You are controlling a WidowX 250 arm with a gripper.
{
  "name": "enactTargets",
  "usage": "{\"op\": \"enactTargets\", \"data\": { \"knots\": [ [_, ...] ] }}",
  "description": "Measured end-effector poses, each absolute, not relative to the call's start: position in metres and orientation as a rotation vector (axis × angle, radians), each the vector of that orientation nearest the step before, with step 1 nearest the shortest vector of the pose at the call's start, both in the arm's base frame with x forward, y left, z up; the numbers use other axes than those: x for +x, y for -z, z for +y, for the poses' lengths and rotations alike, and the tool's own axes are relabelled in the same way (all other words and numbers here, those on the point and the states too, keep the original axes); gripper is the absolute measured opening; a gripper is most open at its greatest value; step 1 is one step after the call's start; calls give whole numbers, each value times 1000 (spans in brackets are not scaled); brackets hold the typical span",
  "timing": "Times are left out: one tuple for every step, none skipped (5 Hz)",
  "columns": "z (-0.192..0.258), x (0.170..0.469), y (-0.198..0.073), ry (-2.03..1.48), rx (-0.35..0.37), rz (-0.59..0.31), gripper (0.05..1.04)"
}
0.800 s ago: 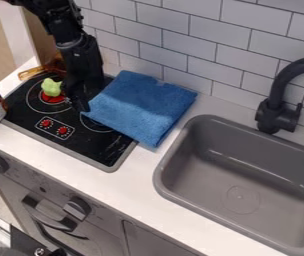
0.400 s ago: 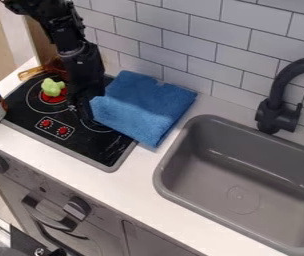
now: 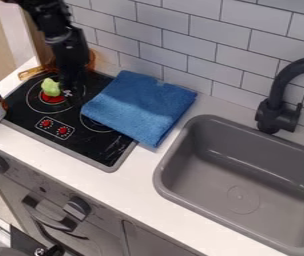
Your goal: Move the can to the bottom middle switch of the burner
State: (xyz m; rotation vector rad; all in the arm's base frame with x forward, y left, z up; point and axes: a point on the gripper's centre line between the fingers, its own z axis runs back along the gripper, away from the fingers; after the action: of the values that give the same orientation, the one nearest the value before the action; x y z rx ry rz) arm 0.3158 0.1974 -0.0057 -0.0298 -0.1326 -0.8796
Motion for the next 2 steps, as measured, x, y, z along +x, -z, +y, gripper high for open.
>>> {"op": "enactTargets", "data": {
  "knots": [
    [228,309,-1,690,12,-138,1001],
    [249,306,-11,559,40,-193,1001]
  ]
}}
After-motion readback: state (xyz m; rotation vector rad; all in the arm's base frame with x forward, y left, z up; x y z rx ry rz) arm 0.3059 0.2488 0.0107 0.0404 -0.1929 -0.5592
